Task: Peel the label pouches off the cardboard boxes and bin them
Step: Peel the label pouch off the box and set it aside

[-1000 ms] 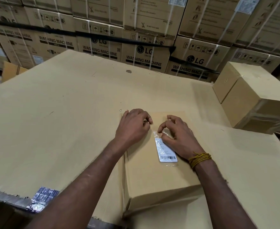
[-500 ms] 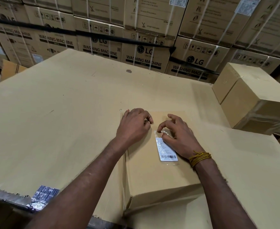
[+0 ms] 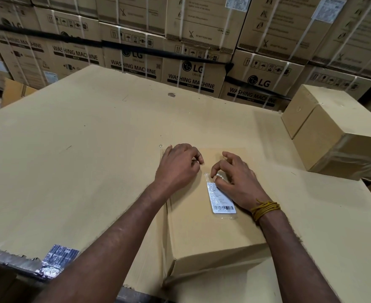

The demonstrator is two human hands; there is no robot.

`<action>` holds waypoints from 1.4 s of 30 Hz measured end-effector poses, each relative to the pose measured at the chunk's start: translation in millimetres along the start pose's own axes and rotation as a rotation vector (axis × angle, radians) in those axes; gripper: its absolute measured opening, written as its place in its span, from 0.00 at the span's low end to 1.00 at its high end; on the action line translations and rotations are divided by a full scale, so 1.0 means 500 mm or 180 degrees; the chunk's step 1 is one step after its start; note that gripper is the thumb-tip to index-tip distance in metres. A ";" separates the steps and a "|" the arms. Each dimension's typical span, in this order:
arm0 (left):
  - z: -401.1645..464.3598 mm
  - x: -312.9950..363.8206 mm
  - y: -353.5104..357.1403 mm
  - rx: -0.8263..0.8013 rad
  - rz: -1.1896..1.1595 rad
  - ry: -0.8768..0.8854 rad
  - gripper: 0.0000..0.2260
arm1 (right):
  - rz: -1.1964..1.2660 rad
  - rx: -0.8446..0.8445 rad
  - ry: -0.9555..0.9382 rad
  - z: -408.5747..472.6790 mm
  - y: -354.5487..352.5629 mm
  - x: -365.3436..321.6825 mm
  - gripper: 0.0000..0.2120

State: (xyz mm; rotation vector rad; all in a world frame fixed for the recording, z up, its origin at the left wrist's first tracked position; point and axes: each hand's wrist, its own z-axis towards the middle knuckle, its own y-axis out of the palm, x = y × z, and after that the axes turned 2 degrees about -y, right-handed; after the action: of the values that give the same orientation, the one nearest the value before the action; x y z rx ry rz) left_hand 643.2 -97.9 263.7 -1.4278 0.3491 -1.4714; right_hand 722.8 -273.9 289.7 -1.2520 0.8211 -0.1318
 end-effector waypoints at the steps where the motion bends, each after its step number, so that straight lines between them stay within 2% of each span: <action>1: 0.000 0.000 0.000 0.0004 0.0009 0.0005 0.09 | 0.0002 -0.0016 -0.0007 0.000 0.000 0.000 0.09; 3: -0.001 0.000 0.000 0.0003 0.0015 0.0004 0.09 | 0.0001 -0.0052 -0.0032 -0.001 -0.001 -0.001 0.11; 7: 0.000 0.000 0.001 0.0002 0.0032 0.0012 0.09 | 0.0033 -0.0023 0.0013 -0.002 -0.001 0.000 0.08; 22: 0.000 0.000 0.001 -0.0039 -0.0001 -0.0014 0.09 | 0.0051 -0.0039 -0.0045 0.000 0.001 0.004 0.09; 34: 0.001 0.000 0.002 -0.0017 0.0046 -0.0025 0.08 | 0.0020 -0.0108 -0.0184 0.001 0.002 0.008 0.16; 39: 0.001 -0.001 0.001 -0.0021 0.0048 -0.0031 0.08 | 0.0051 -0.0094 -0.0171 0.002 0.003 0.009 0.13; 42: 0.002 -0.001 0.002 -0.0051 0.0048 -0.0034 0.08 | 0.0010 -0.0120 -0.0180 0.002 0.002 0.008 0.15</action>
State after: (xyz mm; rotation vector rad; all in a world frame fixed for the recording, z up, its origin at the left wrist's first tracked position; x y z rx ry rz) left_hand 644.6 -97.5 262.8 -1.4422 0.3652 -1.4512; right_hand 726.0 -274.8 286.8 -1.2843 0.7799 -0.0782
